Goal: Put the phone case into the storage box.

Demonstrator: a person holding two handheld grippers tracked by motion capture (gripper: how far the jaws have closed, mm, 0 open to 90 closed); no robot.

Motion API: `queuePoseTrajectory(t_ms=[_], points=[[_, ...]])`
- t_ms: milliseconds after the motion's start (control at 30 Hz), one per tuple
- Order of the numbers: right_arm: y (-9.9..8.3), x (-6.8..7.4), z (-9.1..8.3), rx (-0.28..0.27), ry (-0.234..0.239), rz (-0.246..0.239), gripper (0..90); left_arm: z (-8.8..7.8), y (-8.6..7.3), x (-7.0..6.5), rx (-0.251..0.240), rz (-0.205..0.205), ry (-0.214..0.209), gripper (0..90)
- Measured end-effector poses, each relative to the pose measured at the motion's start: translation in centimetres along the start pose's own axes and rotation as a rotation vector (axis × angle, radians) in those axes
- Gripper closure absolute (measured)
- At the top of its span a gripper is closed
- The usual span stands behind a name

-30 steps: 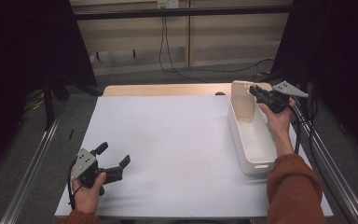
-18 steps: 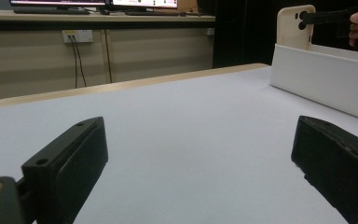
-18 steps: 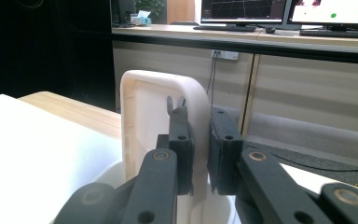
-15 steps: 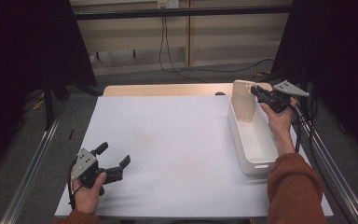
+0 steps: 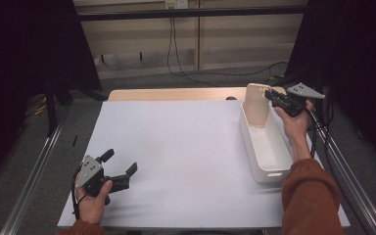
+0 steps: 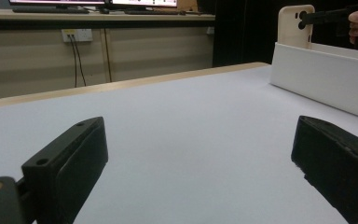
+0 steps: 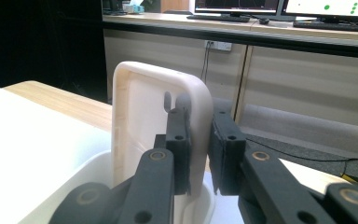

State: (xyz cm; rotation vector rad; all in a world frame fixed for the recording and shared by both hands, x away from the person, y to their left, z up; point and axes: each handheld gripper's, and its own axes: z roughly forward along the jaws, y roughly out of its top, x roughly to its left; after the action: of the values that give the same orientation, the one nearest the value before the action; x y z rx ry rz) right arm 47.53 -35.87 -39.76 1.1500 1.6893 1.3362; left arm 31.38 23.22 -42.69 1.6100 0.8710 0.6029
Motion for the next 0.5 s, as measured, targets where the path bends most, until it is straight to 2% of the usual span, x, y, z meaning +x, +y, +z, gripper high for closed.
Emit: queuePoseTrajectory(t_ms=[267,500], points=[[-0.24,-0.36,0.19,0.008,-0.014,0.004,78.5,0.07,-0.02,0.04,0.003,0.003,0.001,3.7],[0.14,-0.27,0.46,0.02,-0.014,-0.016,77.9,0.06,0.0,0.04,0.0,0.004,0.0,3.7]])
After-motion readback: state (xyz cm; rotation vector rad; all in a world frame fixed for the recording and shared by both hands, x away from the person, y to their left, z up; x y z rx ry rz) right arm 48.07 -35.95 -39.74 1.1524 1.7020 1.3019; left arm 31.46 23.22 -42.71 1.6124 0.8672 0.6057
